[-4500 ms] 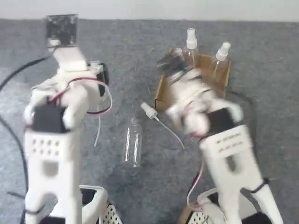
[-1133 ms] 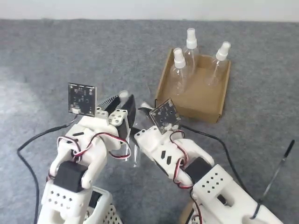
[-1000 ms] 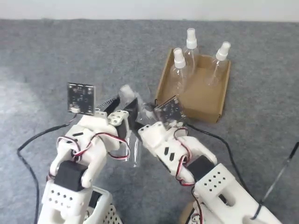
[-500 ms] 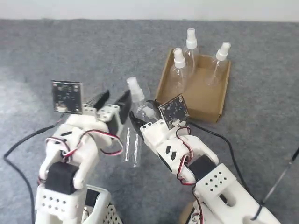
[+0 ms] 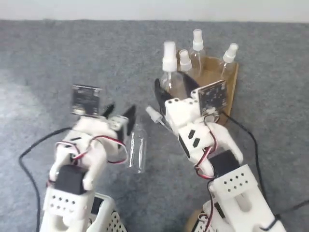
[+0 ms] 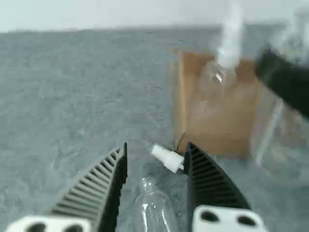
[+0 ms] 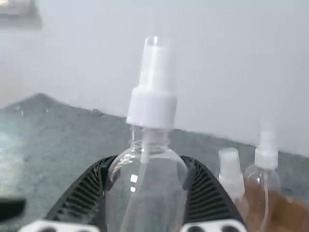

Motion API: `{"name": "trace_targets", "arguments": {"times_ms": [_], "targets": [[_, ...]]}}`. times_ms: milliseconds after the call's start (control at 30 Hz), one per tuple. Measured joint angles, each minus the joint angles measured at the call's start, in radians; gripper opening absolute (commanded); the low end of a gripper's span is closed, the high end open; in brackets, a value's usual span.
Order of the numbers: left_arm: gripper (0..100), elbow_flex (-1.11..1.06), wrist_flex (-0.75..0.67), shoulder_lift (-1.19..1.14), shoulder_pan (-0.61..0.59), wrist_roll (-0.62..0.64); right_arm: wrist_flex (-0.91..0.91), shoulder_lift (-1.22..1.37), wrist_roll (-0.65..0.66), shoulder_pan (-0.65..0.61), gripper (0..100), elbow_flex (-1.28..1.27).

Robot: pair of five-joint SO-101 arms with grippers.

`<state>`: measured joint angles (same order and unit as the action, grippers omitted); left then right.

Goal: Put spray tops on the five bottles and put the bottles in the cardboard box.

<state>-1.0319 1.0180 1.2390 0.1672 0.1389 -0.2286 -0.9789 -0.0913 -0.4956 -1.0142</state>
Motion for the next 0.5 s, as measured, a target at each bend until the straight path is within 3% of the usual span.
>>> {"name": "trace_targets", "arguments": {"times_ms": [167, 367, 500], "targets": [[34, -0.011, 0.0, 0.0, 0.13, -0.021, -0.069, 0.095, 0.0, 0.006, 0.6, 0.14], [34, -0.035, -0.002, 0.0, 0.147, -0.021, -0.192, 0.305, 0.0, -0.075, 0.6, 0.29], [34, -0.094, -0.074, 0.0, 0.126, -0.021, -0.336, 0.333, 0.0, -0.13, 0.6, 0.39]]}}
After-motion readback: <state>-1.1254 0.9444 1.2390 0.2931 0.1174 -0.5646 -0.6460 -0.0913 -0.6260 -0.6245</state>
